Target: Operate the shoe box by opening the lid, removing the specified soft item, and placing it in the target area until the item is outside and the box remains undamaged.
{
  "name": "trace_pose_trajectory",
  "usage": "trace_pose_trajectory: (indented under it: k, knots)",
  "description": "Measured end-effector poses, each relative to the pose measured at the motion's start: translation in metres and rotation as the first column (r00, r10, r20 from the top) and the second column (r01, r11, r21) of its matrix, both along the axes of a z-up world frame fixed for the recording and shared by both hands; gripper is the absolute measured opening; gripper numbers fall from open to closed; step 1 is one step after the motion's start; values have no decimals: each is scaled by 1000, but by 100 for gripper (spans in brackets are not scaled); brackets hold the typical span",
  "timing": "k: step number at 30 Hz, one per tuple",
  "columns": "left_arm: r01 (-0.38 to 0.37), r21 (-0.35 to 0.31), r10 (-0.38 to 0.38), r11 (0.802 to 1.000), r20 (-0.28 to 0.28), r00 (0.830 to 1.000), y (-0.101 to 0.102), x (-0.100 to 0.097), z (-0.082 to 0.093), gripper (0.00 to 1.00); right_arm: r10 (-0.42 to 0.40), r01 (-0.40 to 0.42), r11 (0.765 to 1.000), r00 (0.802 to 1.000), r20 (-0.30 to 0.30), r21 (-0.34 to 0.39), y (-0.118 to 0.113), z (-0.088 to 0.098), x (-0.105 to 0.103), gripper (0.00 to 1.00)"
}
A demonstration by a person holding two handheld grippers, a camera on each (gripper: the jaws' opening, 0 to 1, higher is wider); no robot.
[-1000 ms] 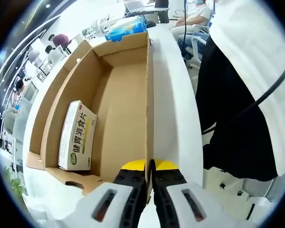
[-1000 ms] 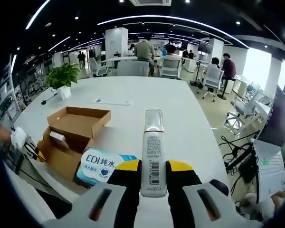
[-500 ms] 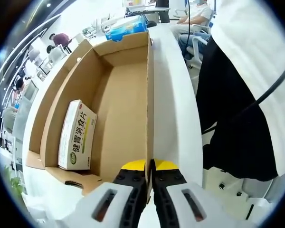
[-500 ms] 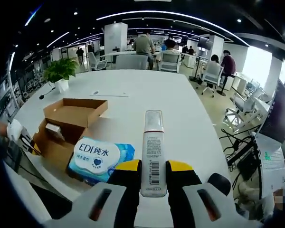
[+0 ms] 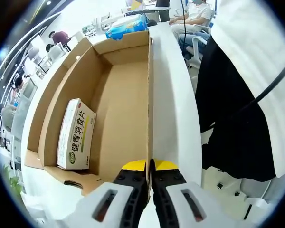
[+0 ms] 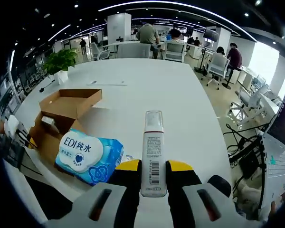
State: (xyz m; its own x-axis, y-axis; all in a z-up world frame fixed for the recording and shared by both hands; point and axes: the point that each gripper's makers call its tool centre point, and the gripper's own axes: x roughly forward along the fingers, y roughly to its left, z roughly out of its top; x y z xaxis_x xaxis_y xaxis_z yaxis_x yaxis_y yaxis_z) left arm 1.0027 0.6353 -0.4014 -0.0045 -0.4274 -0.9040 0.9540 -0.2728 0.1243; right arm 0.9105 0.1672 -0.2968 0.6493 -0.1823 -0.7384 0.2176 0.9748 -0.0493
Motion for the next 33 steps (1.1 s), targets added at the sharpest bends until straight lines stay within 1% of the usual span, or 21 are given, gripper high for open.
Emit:
trace_pose_trajectory:
  k: [1,2,4,5,6,7,9,11,13,14,16,18,21,23,26,29,33]
  knots:
    - [0,1,0,1000,-1,1000,0,0,0,2,-1,1,1000,1000,-2,5,0,-2,0,19]
    - [-1,2,1,1000,-2,1000,0,0,0,2,-4,4,1000,1000,0,26,7,-3,1,19]
    - [0,3,0,1000,-3,1000,0,0,0,2,-8,8,999,1000,0,47,9,-7,1,19]
    - [0,3,0,1000,-3,1000,0,0,1,2,-11,11,998,1000,-4,57,7,-14,2,19]
    - [0,2,0,1000,-3,1000,0,-1,1,2,-12,13,998,1000,-6,59,7,-16,2,19]
    - [1,1,-1,1000,-3,1000,-1,0,1,2,-20,22,997,999,-26,79,6,-29,-2,19]
    - [2,-1,-2,1000,-2,1000,-1,0,1,2,-27,31,995,999,-38,96,4,-44,-2,19]
    - [2,-3,-2,1000,-1,1000,-1,0,1,2,-45,53,988,997,-57,142,10,-52,-7,19]
    - [1,-3,-1,1000,0,1000,0,0,1,2,-48,54,986,998,-46,156,14,-55,-7,19]
    - [1,-4,-1,1000,0,1000,-1,0,1,2,-55,64,983,997,-58,173,20,-59,-9,19]
    - [1,-3,-1,1000,0,1000,0,0,1,2,-42,53,986,997,-67,158,20,-65,-9,19]
    - [-1,-2,1,1000,-2,1000,0,0,1,2,-39,53,983,996,-83,174,22,-73,-10,19]
    - [-2,-2,2,1000,-3,1000,-1,0,1,2,-35,50,984,995,-90,171,27,-78,-10,19]
    - [-4,-3,4,1000,-3,1000,-1,0,1,2,-30,46,983,995,-93,178,23,-84,-7,19]
    - [-9,-3,9,1000,-2,1000,0,0,1,2,-16,36,983,994,-108,180,21,-87,-2,19]
    - [-9,-3,9,1000,-2,1000,0,0,1,2,1,25,984,990,-144,175,16,-100,-4,19]
    - [-9,-2,9,1000,-6,1000,0,0,1,2,-4,33,981,989,-149,191,17,-104,-3,19]
